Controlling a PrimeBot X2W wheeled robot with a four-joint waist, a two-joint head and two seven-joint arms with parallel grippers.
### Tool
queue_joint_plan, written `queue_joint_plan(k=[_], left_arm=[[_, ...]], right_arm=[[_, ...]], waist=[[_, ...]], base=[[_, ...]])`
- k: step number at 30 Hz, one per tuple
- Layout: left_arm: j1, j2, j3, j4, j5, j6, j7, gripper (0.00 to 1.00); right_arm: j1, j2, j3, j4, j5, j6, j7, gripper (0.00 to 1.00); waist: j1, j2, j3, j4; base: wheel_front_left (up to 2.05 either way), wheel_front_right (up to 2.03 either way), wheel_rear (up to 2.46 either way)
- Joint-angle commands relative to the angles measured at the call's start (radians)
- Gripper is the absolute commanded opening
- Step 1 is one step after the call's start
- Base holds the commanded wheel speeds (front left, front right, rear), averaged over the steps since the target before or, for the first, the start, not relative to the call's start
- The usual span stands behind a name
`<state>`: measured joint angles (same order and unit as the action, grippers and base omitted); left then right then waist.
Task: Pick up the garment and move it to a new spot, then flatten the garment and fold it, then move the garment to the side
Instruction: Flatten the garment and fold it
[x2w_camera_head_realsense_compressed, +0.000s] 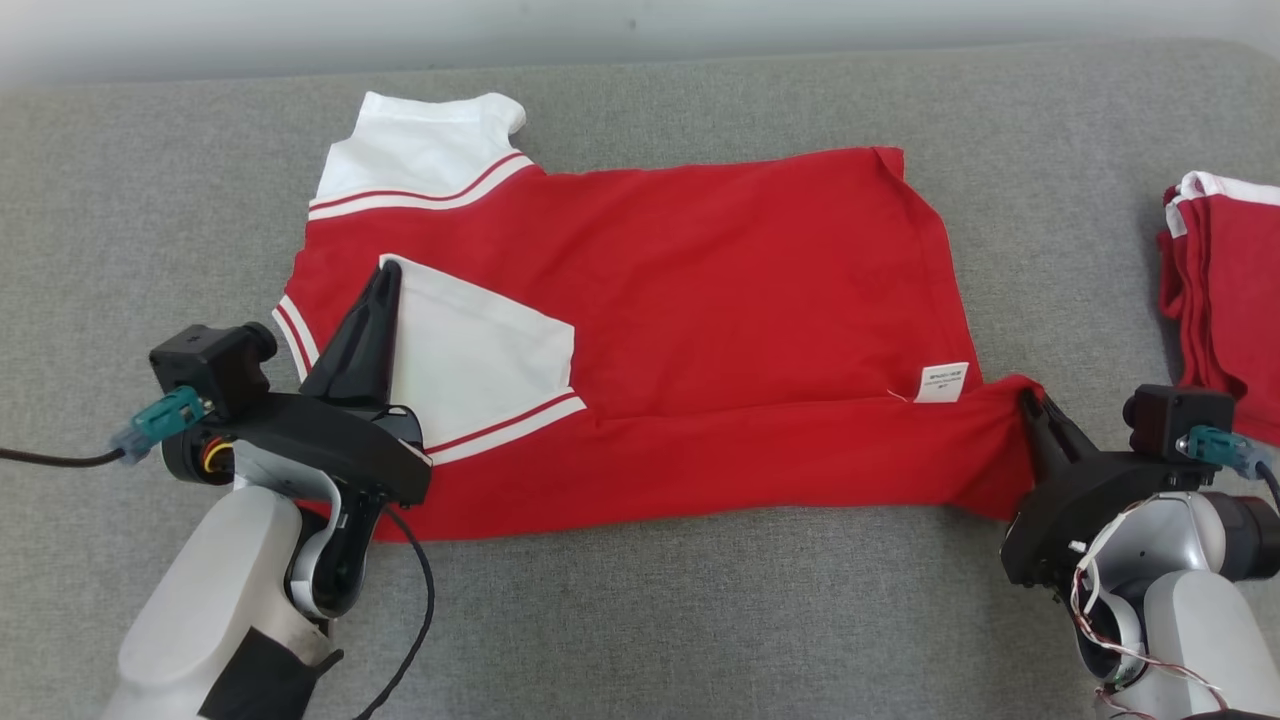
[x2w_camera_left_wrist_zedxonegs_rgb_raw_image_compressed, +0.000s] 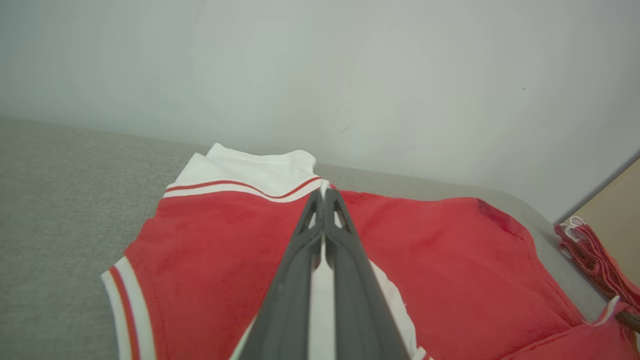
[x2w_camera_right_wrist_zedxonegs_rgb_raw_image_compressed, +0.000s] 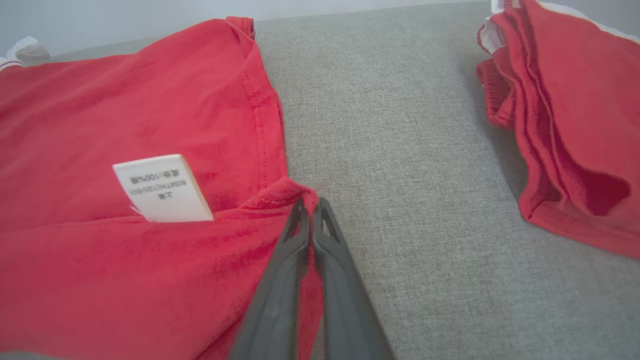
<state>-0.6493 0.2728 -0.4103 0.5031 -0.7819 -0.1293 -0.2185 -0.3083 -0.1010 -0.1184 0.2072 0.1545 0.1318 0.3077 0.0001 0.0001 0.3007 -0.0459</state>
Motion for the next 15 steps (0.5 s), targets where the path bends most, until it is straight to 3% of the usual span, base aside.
queue_joint_plan(k=[1, 7, 15], left_arm=[[-0.013, 0.002, -0.006, 0.014, 0.021, 0.000, -0.010, 1.00], [-0.031, 0.012, -0.016, 0.071, 0.086, 0.023, -0.035, 1.00], [0.059, 0.037, 0.007, 0.057, 0.134, 0.053, -0.046, 1.00]], right_arm=[[-0.005, 0.008, -0.007, 0.009, -0.013, -0.002, -0.002, 1.00], [-0.011, 0.018, -0.018, 0.026, -0.015, -0.002, -0.012, 1.00], [0.059, 0.028, -0.070, -0.020, -0.029, -0.002, 0.012, 1.00]], waist=[[-0.0001, -0.0001, -0.004, 0.000], [-0.0001, -0.0001, -0.034, 0.000], [-0.0001, -0.0001, -0.096, 0.009]], base=[[0.00, 0.00, 0.00], [0.00, 0.00, 0.00], [0.00, 0.00, 0.00]])
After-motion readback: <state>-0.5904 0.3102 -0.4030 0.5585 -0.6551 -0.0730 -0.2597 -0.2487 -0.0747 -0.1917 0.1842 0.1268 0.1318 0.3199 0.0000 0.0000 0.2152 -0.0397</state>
